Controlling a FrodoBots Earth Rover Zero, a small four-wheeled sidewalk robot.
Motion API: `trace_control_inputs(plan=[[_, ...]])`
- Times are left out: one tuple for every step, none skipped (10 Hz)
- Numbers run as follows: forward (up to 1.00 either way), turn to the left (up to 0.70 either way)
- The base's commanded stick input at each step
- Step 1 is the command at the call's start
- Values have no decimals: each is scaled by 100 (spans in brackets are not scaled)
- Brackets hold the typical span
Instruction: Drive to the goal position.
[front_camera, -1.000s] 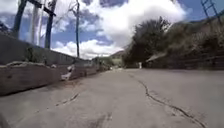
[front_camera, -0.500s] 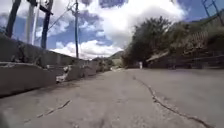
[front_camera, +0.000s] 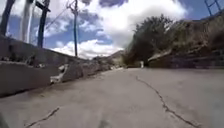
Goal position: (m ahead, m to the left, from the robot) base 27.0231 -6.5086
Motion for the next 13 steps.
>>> trace_control_inputs(plan=[[70,0],[70,0],[70,0],[70,0],[70,0],[70,0],[70,0],[70,0],[70,0],[70,0],[70,0],[70,0],[70,0]])
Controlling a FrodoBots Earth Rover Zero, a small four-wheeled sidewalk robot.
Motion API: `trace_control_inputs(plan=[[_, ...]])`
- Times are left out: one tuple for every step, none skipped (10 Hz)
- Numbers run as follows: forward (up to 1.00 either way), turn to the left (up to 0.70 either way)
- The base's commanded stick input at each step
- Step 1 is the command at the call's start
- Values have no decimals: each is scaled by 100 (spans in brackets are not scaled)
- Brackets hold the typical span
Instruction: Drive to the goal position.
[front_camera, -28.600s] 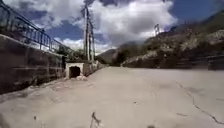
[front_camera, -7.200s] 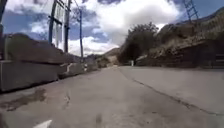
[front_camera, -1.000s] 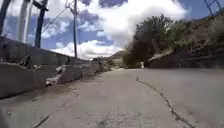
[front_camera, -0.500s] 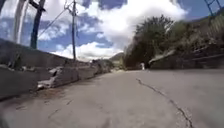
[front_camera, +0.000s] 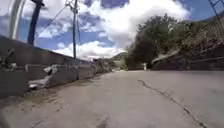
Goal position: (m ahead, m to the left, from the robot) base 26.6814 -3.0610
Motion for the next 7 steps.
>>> trace_control_inputs(plan=[[70,0],[70,0],[70,0],[70,0],[70,0],[70,0],[70,0]])
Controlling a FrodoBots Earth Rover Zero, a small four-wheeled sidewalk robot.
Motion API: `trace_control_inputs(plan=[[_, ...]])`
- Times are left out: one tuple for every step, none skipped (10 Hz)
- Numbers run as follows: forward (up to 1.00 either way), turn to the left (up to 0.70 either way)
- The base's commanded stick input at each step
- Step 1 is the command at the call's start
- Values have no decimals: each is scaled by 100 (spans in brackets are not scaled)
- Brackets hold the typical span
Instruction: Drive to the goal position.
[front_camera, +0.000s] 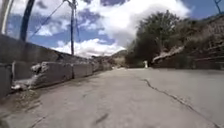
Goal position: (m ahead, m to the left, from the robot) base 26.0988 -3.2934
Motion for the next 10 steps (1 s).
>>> trace_control_inputs(plan=[[70,0],[70,0],[70,0],[70,0],[70,0],[70,0],[70,0],[70,0],[70,0],[70,0]])
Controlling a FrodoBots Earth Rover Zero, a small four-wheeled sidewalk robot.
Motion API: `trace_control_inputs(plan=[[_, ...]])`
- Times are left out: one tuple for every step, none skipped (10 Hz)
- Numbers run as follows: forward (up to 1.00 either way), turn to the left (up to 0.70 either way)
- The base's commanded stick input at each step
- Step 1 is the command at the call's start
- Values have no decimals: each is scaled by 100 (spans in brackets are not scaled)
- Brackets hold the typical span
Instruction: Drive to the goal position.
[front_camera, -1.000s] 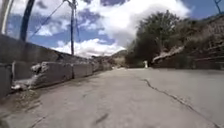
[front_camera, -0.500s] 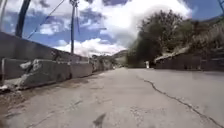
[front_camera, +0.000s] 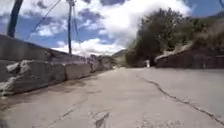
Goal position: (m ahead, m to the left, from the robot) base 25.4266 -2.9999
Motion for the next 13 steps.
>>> trace_control_inputs(plan=[[70,0],[70,0],[70,0],[70,0],[70,0],[70,0],[70,0],[70,0],[70,0],[70,0],[70,0],[70,0],[70,0]])
